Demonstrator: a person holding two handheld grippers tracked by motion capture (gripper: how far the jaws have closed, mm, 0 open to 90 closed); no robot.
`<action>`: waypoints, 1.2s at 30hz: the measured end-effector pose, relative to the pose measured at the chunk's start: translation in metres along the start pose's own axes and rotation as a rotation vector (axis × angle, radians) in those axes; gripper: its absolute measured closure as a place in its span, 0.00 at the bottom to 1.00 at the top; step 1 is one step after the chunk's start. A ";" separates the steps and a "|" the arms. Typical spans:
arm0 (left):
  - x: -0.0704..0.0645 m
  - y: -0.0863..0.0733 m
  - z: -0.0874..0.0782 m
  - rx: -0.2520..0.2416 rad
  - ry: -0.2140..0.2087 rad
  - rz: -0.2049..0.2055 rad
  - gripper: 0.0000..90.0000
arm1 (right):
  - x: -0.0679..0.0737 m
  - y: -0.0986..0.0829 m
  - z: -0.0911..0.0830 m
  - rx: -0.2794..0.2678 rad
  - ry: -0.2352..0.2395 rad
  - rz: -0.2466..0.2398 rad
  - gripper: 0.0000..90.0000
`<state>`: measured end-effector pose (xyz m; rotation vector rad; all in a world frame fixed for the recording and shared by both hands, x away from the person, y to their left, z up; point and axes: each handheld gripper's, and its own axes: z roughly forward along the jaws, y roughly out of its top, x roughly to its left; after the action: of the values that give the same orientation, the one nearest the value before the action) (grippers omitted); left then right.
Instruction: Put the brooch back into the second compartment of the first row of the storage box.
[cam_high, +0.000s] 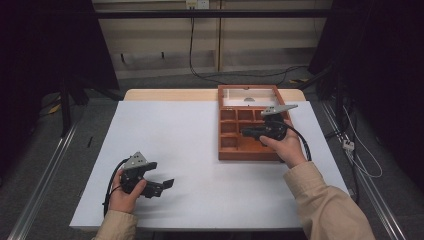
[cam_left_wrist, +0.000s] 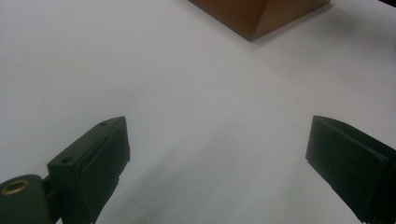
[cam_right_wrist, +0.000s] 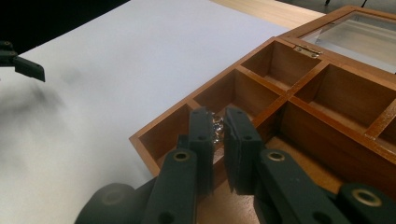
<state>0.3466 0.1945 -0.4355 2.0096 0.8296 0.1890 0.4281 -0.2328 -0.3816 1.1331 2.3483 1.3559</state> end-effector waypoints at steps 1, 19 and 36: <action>0.000 0.000 0.000 0.002 0.001 0.001 0.07 | -0.001 0.000 0.000 -0.002 -0.001 0.003 0.92; -0.001 0.000 0.001 0.001 -0.005 0.003 0.07 | -0.018 0.001 0.006 -0.001 -0.042 0.038 0.92; -0.001 0.000 0.001 0.000 -0.007 0.002 0.07 | -0.023 0.011 0.013 0.002 -0.056 0.033 0.92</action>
<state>0.3468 0.1933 -0.4359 2.0104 0.8230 0.1830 0.4562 -0.2369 -0.3847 1.1998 2.3026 1.3154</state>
